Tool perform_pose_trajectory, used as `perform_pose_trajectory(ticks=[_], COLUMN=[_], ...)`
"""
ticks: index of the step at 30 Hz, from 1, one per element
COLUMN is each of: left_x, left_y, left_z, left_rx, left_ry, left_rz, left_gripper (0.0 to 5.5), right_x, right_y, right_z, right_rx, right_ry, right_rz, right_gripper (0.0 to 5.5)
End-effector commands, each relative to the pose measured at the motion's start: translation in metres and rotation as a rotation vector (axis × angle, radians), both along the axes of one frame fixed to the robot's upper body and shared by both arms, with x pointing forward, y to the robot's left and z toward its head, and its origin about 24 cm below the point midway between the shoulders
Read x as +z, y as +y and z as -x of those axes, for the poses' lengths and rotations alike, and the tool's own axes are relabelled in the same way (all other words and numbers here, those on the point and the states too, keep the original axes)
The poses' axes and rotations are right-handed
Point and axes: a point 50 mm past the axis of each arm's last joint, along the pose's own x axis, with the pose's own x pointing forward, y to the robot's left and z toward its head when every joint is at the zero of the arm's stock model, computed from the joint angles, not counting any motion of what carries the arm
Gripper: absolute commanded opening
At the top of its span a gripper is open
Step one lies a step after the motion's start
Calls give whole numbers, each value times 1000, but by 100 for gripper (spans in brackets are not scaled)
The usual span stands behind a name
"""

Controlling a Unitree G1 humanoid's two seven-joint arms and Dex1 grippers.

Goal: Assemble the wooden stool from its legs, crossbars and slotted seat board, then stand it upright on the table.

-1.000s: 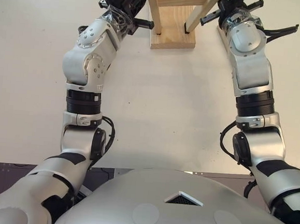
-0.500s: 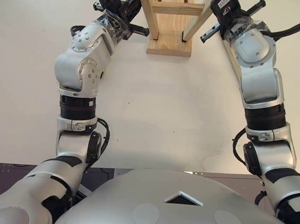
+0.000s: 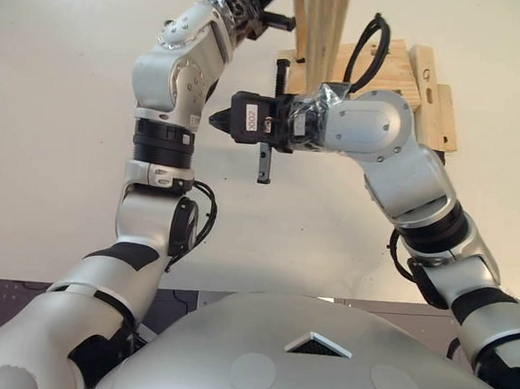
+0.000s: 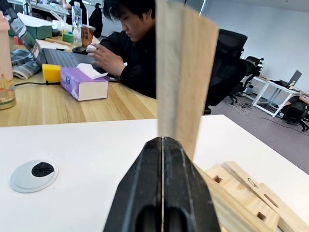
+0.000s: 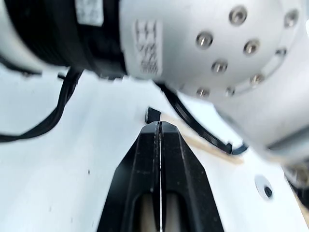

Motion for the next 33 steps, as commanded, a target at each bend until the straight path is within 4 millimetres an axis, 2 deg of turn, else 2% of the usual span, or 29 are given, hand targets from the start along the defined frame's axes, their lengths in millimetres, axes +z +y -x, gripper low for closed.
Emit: perform_pose_trajectory(ticks=[1, 3, 4, 6, 7, 8, 9, 10, 11, 12, 13, 14, 16, 18, 19, 20, 23, 25, 27, 30, 33], left_x=[-8, -10, -11, -13, -15, -18, -22, -26, -31, -34, -37, -38, -40, -40, -40, -40, -48, -64, -73, -78, -83], left_y=[25, 42, 53, 73, 82, 87, 91, 92, 90, 88, 85, 82, 80, 80, 81, 81, 71, 58, 37, 8, -11], left_z=[-2, 0, 2, 8, 11, 13, 16, 18, 20, 21, 22, 23, 24, 26, 28, 30, 40, 52, 72, 100, 107], left_rx=[76, 123, 152, 203, 226, 240, 249, 253, 252, 246, 240, 234, 225, 222, 223, 222, 154, 30, -185, -433, -507], left_ry=[10, 11, 12, 15, 22, 29, 43, 59, 75, 87, 96, 103, 112, 118, 121, 126, 183, 227, 249, 284, 308], left_rz=[-50, -64, -73, -87, -90, -90, -84, -81, -78, -75, -75, -78, -93, -105, -108, -108, -170, -319, -394, -350, -313], left_gripper=[0, 0, 0, 0, 0, 0, 0, 0, 0, 0, 0, 0, 0, 0, 0, 0, 0, 0, 0, 0, 0], right_x=[10, 21, 34, 77, 108, 132, 164, 186, 194, 189, 173, 150, 92, 33, 7, -11, -41, -58, -66, -78, -98], right_y=[-6, -15, -23, -42, -56, -68, -89, -112, -132, -147, -157, -163, -169, -173, -174, -173, -174, -179, -183, -190, -186], right_z=[-3, -6, -7, -14, -23, -29, -46, -61, -75, -86, -97, -107, -118, -112, -105, -99, -91, -85, -78, -69, -54], right_rx=[1, -18, -29, -58, -97, -130, -244, -376, -512, -628, -740, -847, -971, -959, -907, -860, -807, -766, -733, -683, -574], right_ry=[-15, 7, 38, 90, 84, 87, 77, 72, 53, 61, 67, 51, 24, -20, -43, -28, 11, 2, 32, 82, 161], right_rz=[-19, -60, -124, -335, -486, -606, -781, -924, -984, -993, -949, -842, -534, -156, 17, 112, 219, 335, 396, 510, 615], right_gripper=[1, 1, 1, 1, 1, 1, 1, 1, 1, 1, 1, 1, 1, 1, 1, 1, 1, 1, 1, 1, 1])
